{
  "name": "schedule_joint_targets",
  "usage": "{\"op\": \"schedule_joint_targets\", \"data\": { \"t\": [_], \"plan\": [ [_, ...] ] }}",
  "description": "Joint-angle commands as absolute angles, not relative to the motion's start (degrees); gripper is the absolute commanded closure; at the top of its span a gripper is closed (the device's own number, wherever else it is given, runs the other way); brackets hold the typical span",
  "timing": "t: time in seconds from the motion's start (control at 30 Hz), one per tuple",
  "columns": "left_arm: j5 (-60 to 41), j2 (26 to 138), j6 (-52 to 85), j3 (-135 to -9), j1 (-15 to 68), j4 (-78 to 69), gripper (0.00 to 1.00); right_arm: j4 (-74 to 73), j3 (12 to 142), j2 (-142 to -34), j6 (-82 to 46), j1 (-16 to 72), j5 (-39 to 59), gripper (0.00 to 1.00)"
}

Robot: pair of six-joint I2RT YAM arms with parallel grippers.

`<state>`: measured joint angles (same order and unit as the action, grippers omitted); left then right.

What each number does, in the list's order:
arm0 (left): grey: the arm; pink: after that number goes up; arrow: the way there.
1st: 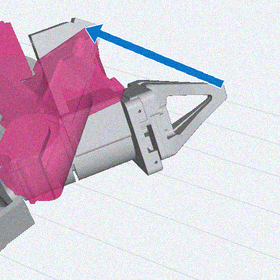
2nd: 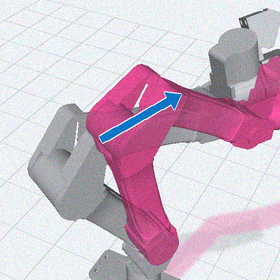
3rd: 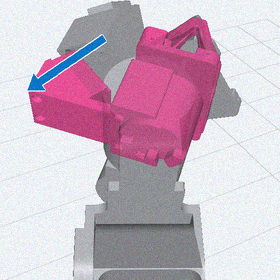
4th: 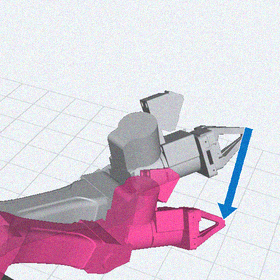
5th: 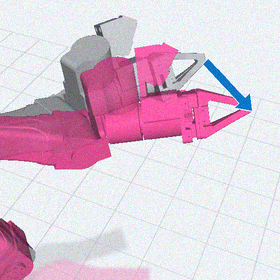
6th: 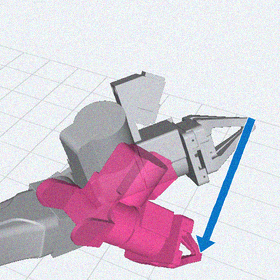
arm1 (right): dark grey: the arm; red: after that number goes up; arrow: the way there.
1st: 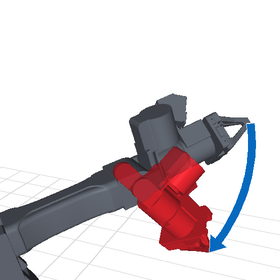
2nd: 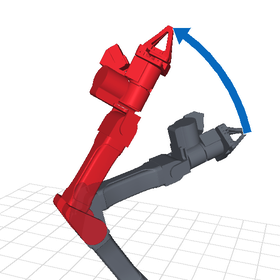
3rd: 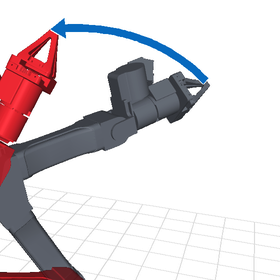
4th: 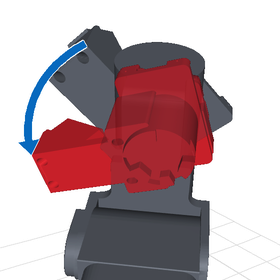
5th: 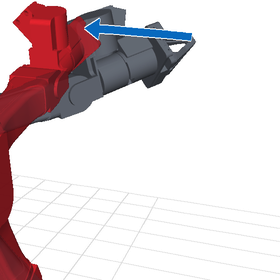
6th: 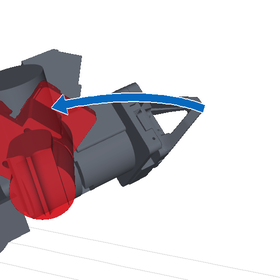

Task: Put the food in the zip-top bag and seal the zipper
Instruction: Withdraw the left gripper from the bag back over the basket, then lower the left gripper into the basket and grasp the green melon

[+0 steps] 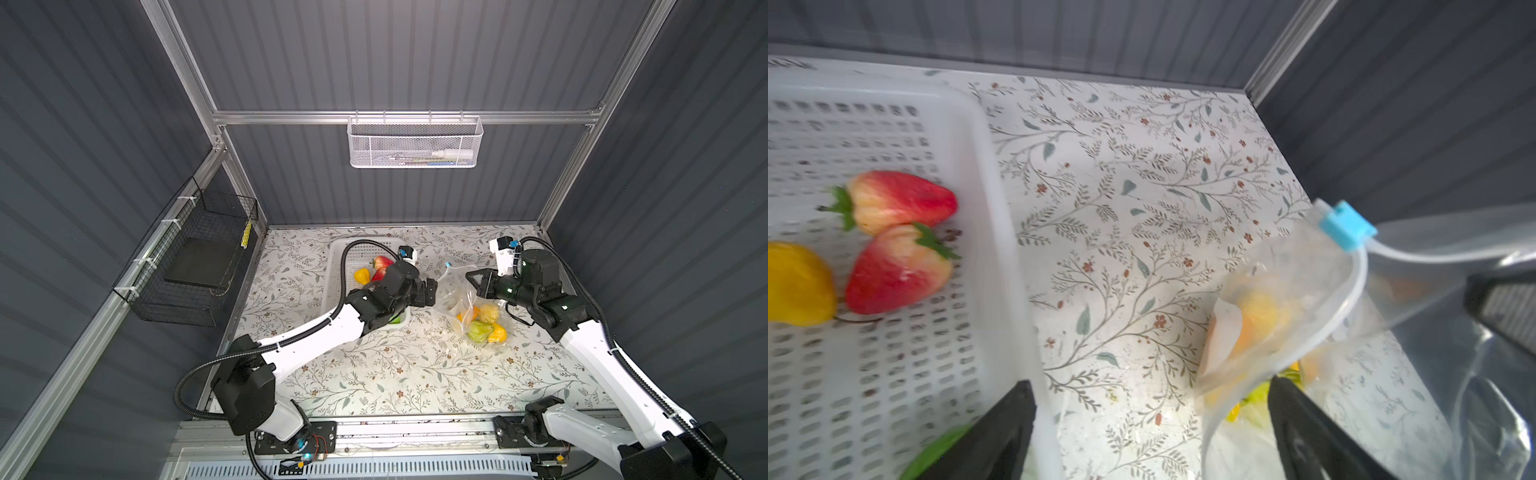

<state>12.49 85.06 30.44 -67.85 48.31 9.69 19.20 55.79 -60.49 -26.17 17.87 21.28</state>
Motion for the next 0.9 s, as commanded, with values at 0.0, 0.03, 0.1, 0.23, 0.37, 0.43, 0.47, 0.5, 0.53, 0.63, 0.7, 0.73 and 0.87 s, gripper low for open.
{"op": "schedule_joint_targets", "data": {
  "t": [0.0, 0.03, 0.1, 0.23, 0.37, 0.43, 0.47, 0.5, 0.53, 0.63, 0.7, 0.73, 0.87],
  "plan": [
    [12.5, 81.7, 27.6, -66.5, 41.0, 13.9, 0.09, 18.0, 54.6, -59.8, -27.2, 17.8, 22.2, 1.00],
    [12.2, 80.9, 27.3, -65.6, 39.3, 14.3, 0.08, 18.0, 54.3, -59.5, -27.4, 17.8, 21.7, 1.00],
    [13.3, 80.1, 25.2, -64.8, 37.4, 16.1, 0.07, 17.8, 53.7, -59.2, -27.9, 17.8, 20.6, 1.00],
    [11.8, 80.4, 20.7, -64.5, 35.3, 19.4, 0.06, 18.1, 53.5, -59.3, -28.2, 17.8, 19.9, 1.00],
    [4.9, 82.4, 14.9, -64.3, 34.4, 22.0, 0.06, 18.8, 54.0, -59.8, -28.3, 17.8, 19.9, 1.00],
    [2.3, 83.7, 12.8, -64.5, 34.2, 23.4, 0.06, 18.8, 53.8, -59.8, -28.4, 17.8, 19.9, 1.00],
    [1.4, 84.5, 12.1, -64.9, 34.2, 24.3, 0.06, 18.7, 53.5, -59.7, -28.6, 17.8, 19.9, 1.00],
    [0.8, 85.2, 11.5, -65.2, 34.2, 25.2, 0.06, 18.5, 53.2, -59.6, -28.7, 17.8, 17.6, 1.00],
    [0.4, 86.1, 11.0, -65.7, 34.2, 26.0, 0.06, 18.2, 52.7, -59.4, -28.9, 17.8, 17.4, 1.00],
    [-0.2, 89.1, 9.8, -67.2, 34.2, 27.7, 0.06, 17.8, 52.1, -59.4, -29.1, 17.8, 17.3, 1.00],
    [-1.1, 91.2, 9.2, -68.1, 34.2, 28.4, 0.06, 18.1, 52.1, -59.6, -28.8, 17.8, 17.2, 1.00],
    [-1.6, 92.3, 8.8, -68.5, 34.2, 28.6, 0.06, 18.3, 52.3, -59.7, -28.7, 17.8, 17.1, 1.00],
    [-2.6, 95.4, 8.2, -68.8, 34.2, 28.6, 0.06, 18.6, 52.0, -59.5, -28.4, 17.8, 16.7, 1.00]
  ]
}}
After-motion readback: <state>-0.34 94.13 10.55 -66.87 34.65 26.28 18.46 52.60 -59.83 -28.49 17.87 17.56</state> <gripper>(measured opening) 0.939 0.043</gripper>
